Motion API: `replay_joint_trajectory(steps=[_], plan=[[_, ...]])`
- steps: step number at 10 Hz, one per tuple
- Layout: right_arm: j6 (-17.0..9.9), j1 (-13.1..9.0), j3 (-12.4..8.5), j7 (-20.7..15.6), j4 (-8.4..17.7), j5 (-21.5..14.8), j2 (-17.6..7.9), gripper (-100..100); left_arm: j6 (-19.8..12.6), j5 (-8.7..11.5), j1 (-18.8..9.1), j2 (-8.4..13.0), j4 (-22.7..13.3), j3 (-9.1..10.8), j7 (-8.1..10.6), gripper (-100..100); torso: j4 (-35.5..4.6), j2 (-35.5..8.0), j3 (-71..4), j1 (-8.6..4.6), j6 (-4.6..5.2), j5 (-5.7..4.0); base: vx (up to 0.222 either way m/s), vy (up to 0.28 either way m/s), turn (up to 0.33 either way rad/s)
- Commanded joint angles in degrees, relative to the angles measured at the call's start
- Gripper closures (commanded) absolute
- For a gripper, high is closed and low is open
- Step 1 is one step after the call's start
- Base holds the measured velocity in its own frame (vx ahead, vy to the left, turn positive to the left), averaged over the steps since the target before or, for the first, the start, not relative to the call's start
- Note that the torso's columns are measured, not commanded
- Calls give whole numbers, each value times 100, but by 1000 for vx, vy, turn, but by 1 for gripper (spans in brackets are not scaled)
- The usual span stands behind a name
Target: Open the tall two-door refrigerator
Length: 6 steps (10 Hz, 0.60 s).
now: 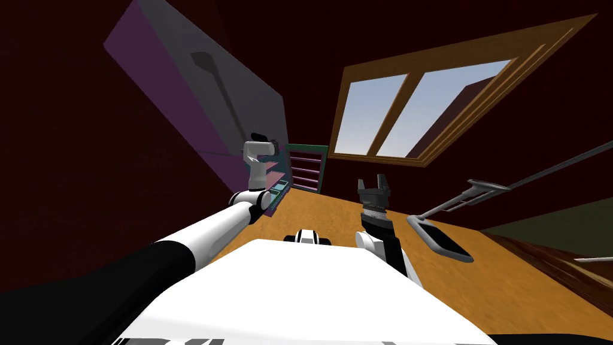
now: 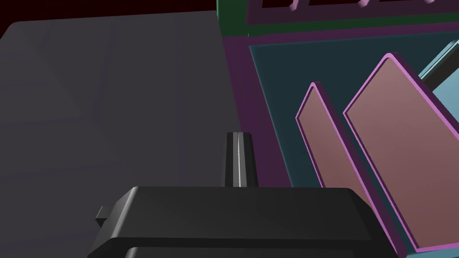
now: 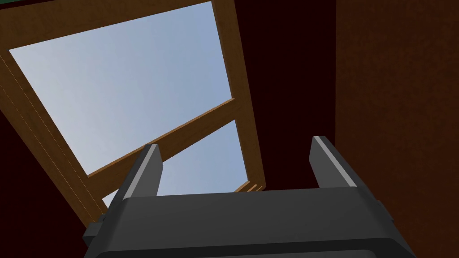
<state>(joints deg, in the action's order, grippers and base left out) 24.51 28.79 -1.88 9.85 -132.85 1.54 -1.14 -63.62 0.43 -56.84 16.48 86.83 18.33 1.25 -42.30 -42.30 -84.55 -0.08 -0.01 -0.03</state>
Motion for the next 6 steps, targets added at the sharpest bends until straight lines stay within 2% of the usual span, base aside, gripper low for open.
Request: replay_joint_trajectory(steps=[1, 2, 3, 4, 5, 6], plan=[[0, 0, 0, 0, 0, 0, -1, 0, 6, -229, 8, 57, -9, 60, 111, 100, 3, 5, -5, 18, 3, 4, 78, -298, 43], [0, 0, 0, 0, 0, 0, 0, 0, 8, -355, 6, 108, -30, 105, 168, 100, 5, 12, -9, 9, 0, 4, 96, -302, 89], [0, 1, 0, 0, 0, 0, -1, 0, 8, -355, 6, 108, -30, 105, 168, 100, 6, 13, -10, 10, 0, 3, 48, -259, 32], [0, 0, -1, 0, 0, 0, -1, 0, 10, -480, 5, 159, -51, 150, 224, 100, 1, -4, 0, 20, 2, 5, 36, -268, 45], [0, 0, -1, 0, 0, 0, -1, 0, 10, -480, 5, 159, -51, 150, 224, 100, -3, -10, 5, 14, 0, 5, 12, -258, 32], [0, -1, -1, 0, 0, 0, -1, 0, 10, -461, -6, 155, -59, 144, 216, 100, -3, -15, 8, 14, 1, 4, -1, -112, 7]])
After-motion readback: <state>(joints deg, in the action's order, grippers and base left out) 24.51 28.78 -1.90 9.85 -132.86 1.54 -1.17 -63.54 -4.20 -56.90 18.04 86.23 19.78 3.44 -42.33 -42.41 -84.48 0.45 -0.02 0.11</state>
